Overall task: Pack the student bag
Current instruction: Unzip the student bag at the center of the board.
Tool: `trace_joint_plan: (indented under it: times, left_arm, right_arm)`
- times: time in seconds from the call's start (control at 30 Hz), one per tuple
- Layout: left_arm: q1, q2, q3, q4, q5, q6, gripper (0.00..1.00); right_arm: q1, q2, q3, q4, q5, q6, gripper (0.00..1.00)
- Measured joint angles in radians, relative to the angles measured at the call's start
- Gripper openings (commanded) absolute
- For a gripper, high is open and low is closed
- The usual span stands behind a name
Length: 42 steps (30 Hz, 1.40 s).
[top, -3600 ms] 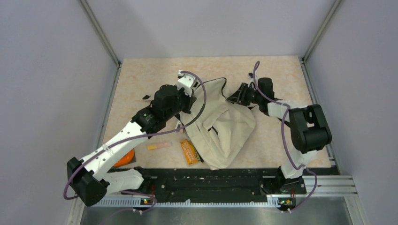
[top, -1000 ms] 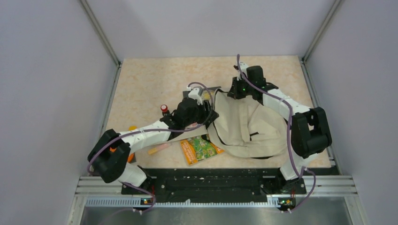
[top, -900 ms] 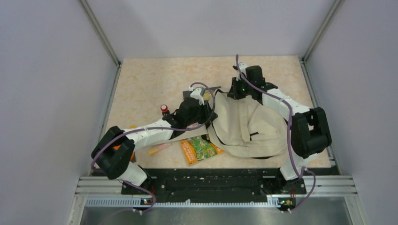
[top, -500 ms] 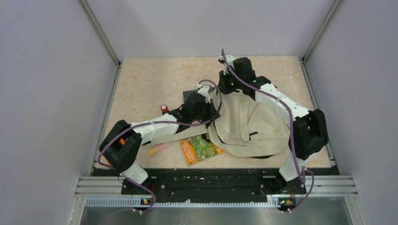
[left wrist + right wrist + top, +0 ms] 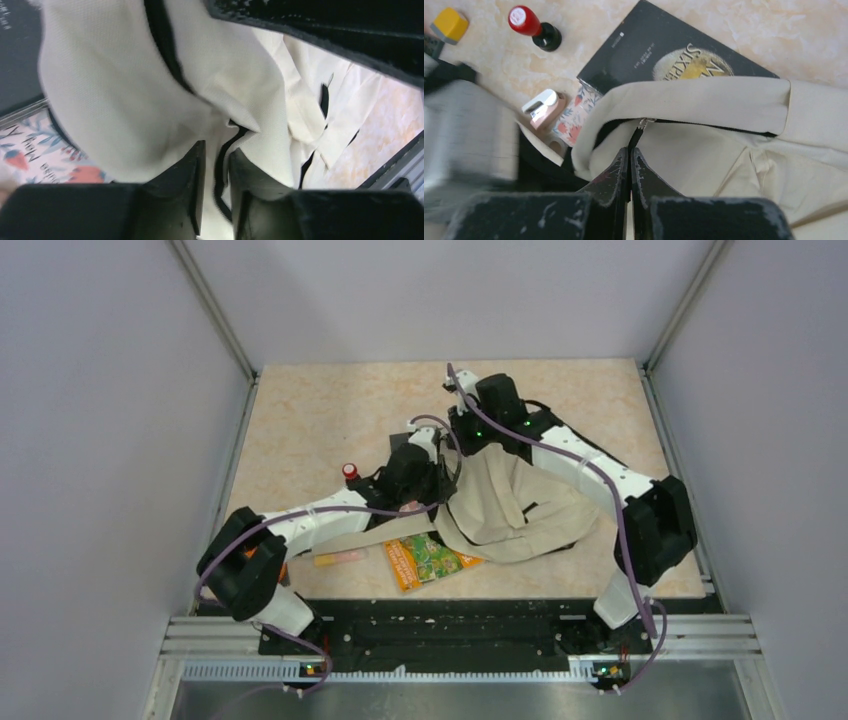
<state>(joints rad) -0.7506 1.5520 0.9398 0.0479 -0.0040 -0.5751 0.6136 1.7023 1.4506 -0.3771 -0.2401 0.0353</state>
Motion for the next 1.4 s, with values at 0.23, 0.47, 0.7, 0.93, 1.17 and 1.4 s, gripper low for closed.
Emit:
trace_joint_plan:
  times: [0.23,0.47,0.7,0.93,1.17,1.4]
  left_arm:
    - [0.004,-0.24,-0.138,-0.018,-0.047,-0.002,0.56]
    - [0.066,-0.338,-0.093,-0.077,-0.109,0.029,0.67]
    - [0.161,-0.204,0.05,-0.085,-0.032,0.063,0.71]
    - [0.194,0.012,0.201,-0.081,0.165,0.101,0.73]
    - [0.192,0.169,0.351,-0.163,0.294,0.176,0.71]
    - [0.194,0.266,0.48,-0.269,0.359,0.245,0.42]
  right_arm:
    - [0.003,-0.087,-0.156,0.028,0.028,-0.007,0.0]
    - [0.006,-0.144,-0.245,0.071,0.002,0.017,0.0]
    - [0.006,-0.182,-0.281,0.1,-0.021,0.041,0.0]
    - [0.006,-0.22,-0.312,0.101,-0.033,0.055,0.0]
    - [0.006,-0.229,-0.312,0.097,-0.032,0.055,0.0]
    - [0.006,-0.241,-0.312,0.065,-0.027,0.055,0.0]
